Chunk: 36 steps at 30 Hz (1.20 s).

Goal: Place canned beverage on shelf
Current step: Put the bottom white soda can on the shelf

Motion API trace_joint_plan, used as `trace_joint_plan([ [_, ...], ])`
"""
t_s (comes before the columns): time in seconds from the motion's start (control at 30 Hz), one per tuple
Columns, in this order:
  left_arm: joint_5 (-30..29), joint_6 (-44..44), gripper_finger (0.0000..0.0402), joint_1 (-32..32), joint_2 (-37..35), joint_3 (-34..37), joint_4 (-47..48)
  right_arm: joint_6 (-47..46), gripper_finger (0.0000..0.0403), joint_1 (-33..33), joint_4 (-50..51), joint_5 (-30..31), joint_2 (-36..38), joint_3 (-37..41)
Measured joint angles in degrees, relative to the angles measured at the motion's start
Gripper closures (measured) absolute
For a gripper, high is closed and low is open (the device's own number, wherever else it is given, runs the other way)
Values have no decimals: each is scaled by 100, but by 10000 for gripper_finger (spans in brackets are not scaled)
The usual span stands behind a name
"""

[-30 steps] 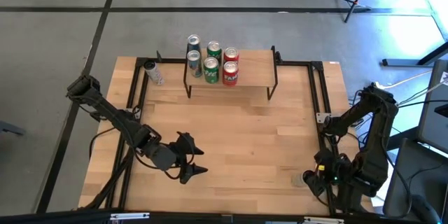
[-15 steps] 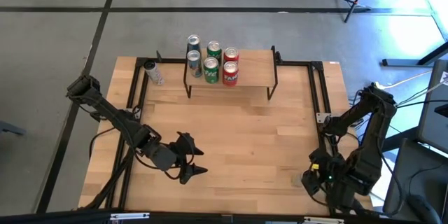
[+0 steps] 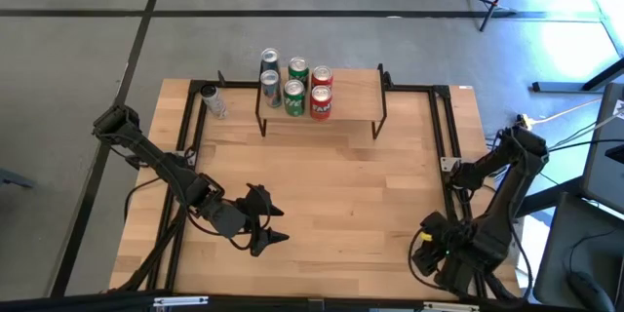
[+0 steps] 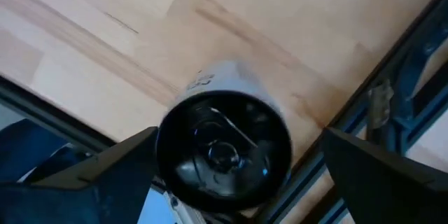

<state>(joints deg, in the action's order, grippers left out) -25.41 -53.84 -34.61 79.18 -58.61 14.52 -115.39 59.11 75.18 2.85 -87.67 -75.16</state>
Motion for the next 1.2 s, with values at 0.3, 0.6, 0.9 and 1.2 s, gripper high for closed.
trace_joint_plan([
  [0.3,0,6,52,0,0,2,0,-123,55,0,-862,-91,-1,587],
  [0.6,0,42,52,0,0,2,-2,47,177,-1,-938,236,6,669],
  [0.9,0,42,52,0,0,2,-21,342,177,-199,-938,817,-3,563],
  [1.2,4,39,52,47,-2,2,-24,2099,177,-1544,-1113,1160,-3,507],
])
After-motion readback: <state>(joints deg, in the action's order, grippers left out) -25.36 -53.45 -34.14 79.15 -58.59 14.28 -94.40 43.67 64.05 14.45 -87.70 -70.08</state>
